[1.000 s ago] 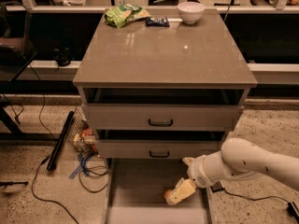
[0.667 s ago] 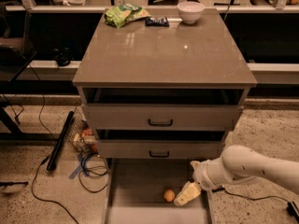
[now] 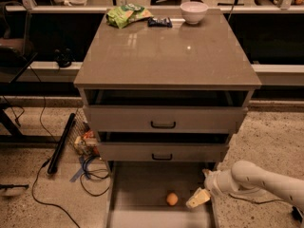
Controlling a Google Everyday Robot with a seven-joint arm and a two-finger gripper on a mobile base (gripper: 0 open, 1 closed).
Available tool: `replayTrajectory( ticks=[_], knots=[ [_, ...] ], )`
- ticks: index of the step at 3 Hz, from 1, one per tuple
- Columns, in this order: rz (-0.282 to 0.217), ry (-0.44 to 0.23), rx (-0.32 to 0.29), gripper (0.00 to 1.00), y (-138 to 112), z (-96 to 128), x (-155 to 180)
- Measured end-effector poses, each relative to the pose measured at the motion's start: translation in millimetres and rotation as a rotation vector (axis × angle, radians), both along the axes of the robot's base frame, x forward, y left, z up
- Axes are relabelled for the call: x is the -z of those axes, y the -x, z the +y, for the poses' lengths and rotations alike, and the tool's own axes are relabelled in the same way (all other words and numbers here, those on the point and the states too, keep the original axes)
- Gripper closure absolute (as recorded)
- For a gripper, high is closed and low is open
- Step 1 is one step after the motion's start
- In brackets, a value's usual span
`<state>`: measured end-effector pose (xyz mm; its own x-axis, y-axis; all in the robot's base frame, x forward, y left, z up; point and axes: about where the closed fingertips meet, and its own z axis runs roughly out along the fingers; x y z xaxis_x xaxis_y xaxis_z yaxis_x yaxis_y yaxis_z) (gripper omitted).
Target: Pick orange from bottom drawer and place on counter
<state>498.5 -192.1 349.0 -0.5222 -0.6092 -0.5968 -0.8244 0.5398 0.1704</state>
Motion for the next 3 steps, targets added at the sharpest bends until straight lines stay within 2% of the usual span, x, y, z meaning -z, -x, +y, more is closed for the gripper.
replayTrajectory(
  ticks=[1, 2, 3],
  knots=[
    [0.0, 0.0, 0.0, 0.0, 0.0, 0.0, 0.0],
    [-0.023, -0.003, -0.03, 0.0, -4.9, 12.5, 20.2],
    [-0.052, -0.038, -0.071, 0.0, -9.6, 35.9, 67.2]
  ],
)
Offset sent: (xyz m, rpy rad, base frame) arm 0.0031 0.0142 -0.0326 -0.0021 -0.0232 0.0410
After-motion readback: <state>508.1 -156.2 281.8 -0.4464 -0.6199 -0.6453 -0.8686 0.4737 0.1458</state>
